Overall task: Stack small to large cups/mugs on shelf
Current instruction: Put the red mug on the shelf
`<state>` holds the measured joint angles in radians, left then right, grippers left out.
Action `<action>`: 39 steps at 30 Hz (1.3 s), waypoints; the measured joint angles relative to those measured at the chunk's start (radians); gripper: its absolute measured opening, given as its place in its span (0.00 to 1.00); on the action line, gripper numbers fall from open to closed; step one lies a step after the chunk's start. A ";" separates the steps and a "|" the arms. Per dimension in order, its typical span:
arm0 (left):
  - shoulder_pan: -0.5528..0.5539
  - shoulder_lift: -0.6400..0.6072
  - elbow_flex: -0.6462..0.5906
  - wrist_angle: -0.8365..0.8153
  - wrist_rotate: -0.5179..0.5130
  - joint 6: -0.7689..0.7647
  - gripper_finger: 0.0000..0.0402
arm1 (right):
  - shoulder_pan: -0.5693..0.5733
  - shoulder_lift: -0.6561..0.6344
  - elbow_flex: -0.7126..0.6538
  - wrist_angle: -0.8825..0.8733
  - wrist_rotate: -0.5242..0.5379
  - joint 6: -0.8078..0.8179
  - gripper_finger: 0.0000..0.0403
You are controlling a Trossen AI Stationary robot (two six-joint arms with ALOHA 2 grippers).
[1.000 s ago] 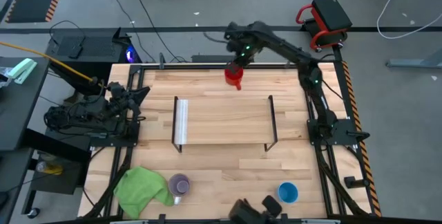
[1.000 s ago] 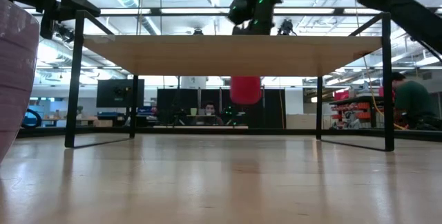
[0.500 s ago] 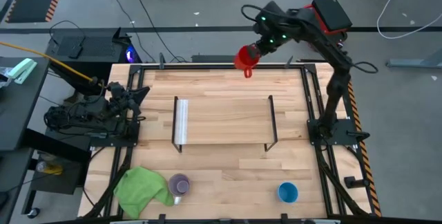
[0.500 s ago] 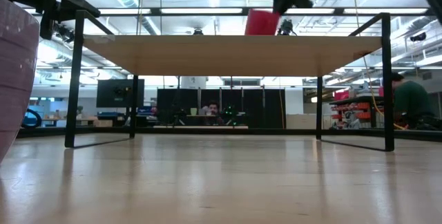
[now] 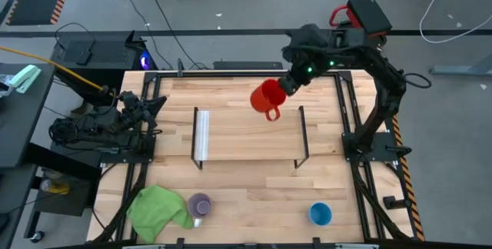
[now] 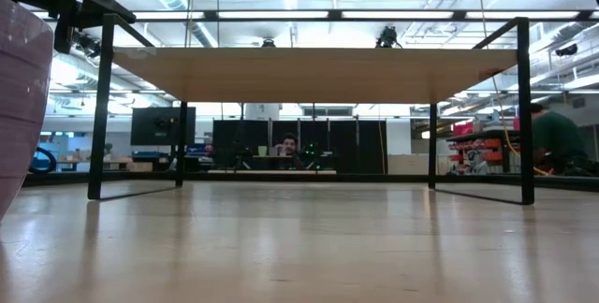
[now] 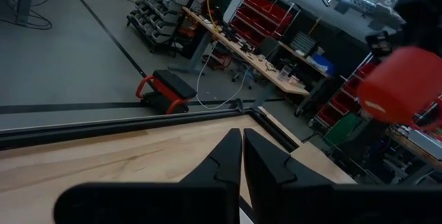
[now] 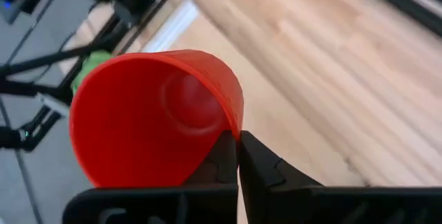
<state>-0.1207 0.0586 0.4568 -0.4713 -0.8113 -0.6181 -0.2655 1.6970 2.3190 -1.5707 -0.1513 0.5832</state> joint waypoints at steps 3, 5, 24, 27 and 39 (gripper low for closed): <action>0.000 0.000 0.000 0.000 0.000 0.000 0.06 | 0.038 0.000 -0.054 -0.001 0.000 0.022 0.00; 0.000 0.000 0.000 -0.001 0.000 0.000 0.06 | 0.055 0.001 -0.099 0.000 0.001 0.028 0.00; 0.000 0.000 0.000 -0.051 0.012 -0.045 0.04 | 0.125 -0.118 -0.485 0.000 0.183 0.274 0.01; 0.000 0.000 0.000 -0.051 0.011 -0.025 0.05 | 0.131 -0.161 -0.537 -0.001 0.206 0.346 0.01; 0.000 0.000 0.000 -0.050 0.012 -0.016 0.05 | 0.220 -0.165 -0.611 0.000 0.225 0.451 0.01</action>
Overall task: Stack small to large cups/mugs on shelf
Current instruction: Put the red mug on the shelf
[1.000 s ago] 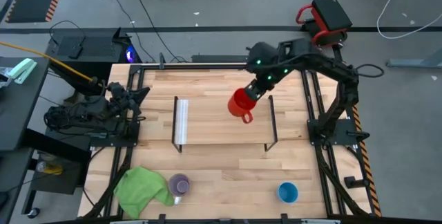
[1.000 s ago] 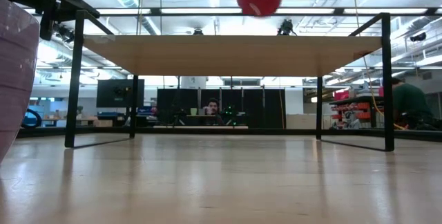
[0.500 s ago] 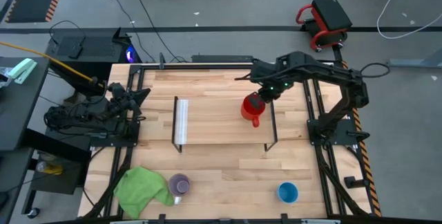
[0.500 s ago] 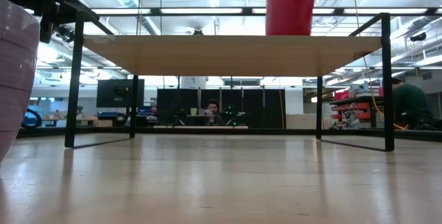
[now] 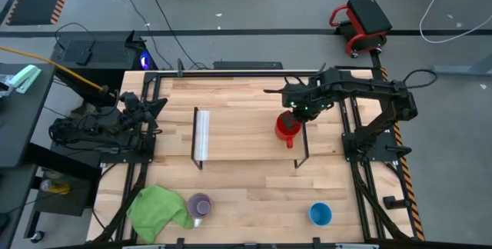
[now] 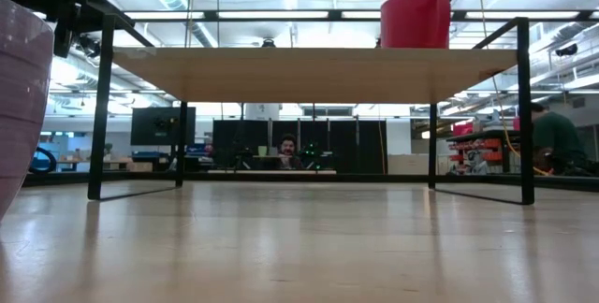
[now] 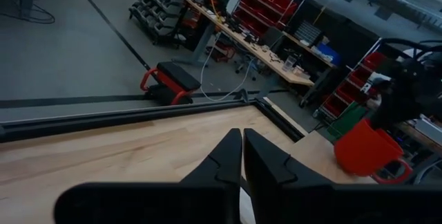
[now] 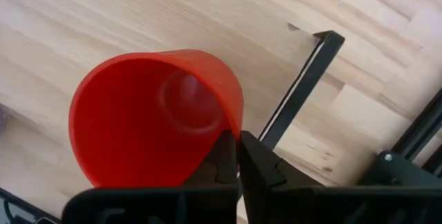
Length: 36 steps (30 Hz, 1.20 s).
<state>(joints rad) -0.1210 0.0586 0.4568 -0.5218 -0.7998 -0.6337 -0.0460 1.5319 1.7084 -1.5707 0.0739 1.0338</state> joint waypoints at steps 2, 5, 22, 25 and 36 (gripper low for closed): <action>0.000 0.000 0.000 0.001 0.000 0.001 0.05 | 0.010 0.000 0.000 0.000 0.001 0.019 0.01; 0.000 0.000 0.000 0.000 0.000 0.001 0.05 | 0.023 0.000 0.000 0.000 0.001 0.047 0.01; 0.000 0.000 0.000 -0.001 0.000 0.000 0.05 | 0.056 0.038 0.003 0.016 0.020 0.055 0.01; 0.000 0.000 0.000 -0.001 0.000 -0.001 0.06 | 0.056 0.038 0.003 0.015 0.027 0.056 0.01; 0.000 0.000 0.000 0.000 0.000 -0.001 0.06 | 0.056 0.038 0.002 0.014 0.029 0.055 0.11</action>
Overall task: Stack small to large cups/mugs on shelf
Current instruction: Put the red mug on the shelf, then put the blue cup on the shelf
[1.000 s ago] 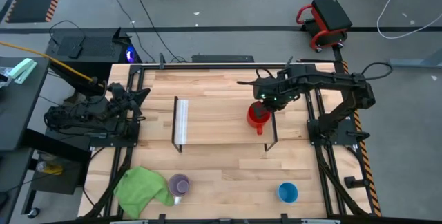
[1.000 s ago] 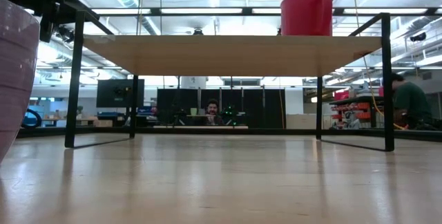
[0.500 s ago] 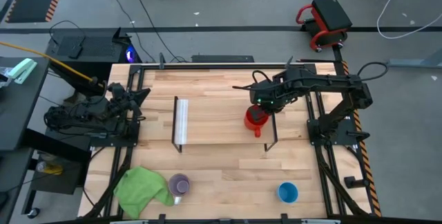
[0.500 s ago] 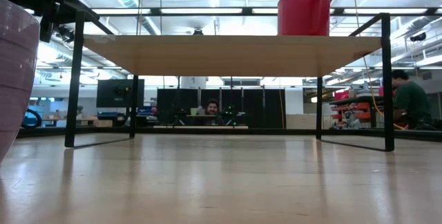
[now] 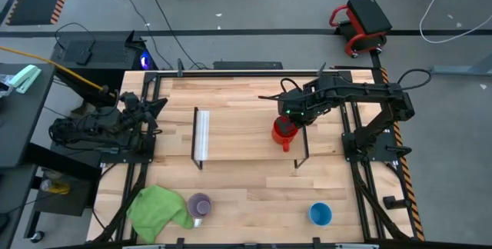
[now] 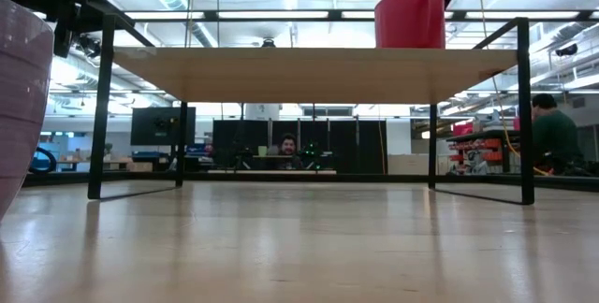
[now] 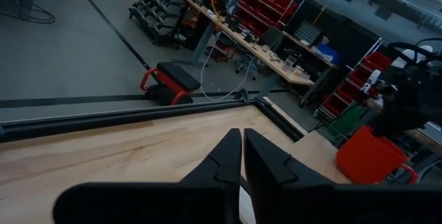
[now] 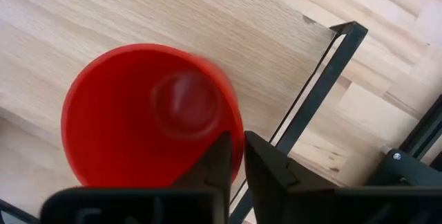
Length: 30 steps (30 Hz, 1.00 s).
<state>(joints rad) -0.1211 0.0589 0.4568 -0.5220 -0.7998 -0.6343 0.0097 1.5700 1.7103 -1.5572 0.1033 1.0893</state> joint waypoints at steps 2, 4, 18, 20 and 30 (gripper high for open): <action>0.000 0.000 0.000 0.000 0.000 0.000 0.05 | 0.000 0.000 0.000 0.000 0.000 -0.001 0.14; 0.000 0.000 0.000 0.000 0.000 0.000 0.05 | 0.000 0.000 0.000 0.000 -0.001 -0.009 0.16; 0.000 0.000 0.000 0.000 0.000 0.001 0.06 | 0.000 -0.021 0.043 -0.003 0.004 -0.019 0.22; 0.000 0.000 0.000 0.001 0.000 0.001 0.06 | 0.000 -0.021 0.053 -0.015 0.004 -0.020 0.22; 0.000 0.000 0.000 0.000 0.000 -0.007 0.09 | 0.073 -0.087 0.072 -0.014 -0.070 0.016 0.22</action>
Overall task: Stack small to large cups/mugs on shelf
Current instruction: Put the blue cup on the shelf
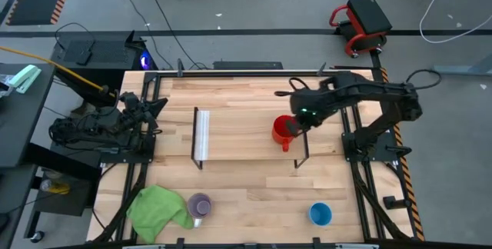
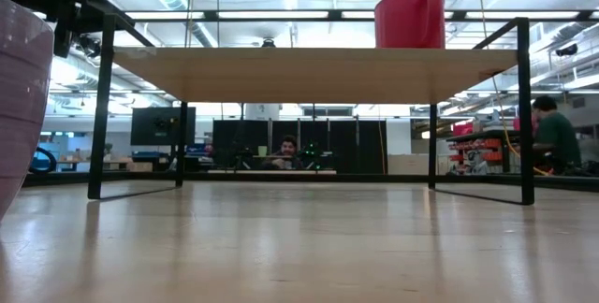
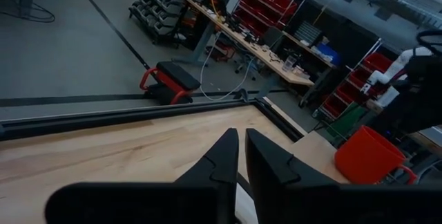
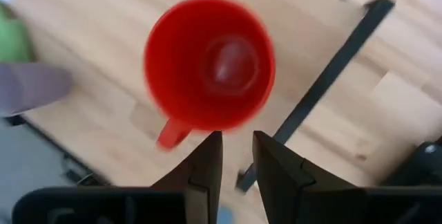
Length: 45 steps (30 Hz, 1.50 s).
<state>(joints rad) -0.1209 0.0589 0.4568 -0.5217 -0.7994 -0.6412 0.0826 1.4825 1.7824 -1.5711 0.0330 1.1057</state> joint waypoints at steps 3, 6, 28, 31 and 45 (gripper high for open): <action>0.000 0.000 0.000 0.000 0.000 -0.002 0.09 | 0.059 -0.057 0.000 0.000 0.000 0.094 0.22; 0.000 0.000 0.000 0.002 0.000 -0.019 0.08 | 0.139 -0.119 0.001 0.000 0.032 0.192 0.22; 0.000 0.000 0.000 0.063 0.000 -0.062 0.07 | 0.917 -0.275 -0.063 0.000 0.275 0.637 0.10; 0.000 0.000 0.000 0.062 0.000 -0.063 0.07 | 1.008 -0.246 -0.119 0.001 0.309 0.781 0.08; 0.000 0.000 0.000 0.059 0.095 -0.028 0.09 | 1.023 -0.030 -0.304 0.202 0.249 1.196 0.10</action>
<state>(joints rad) -0.1209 0.0589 0.4572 -0.4630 -0.7046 -0.6689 1.1052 1.4530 1.4784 -1.3689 0.2820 2.3013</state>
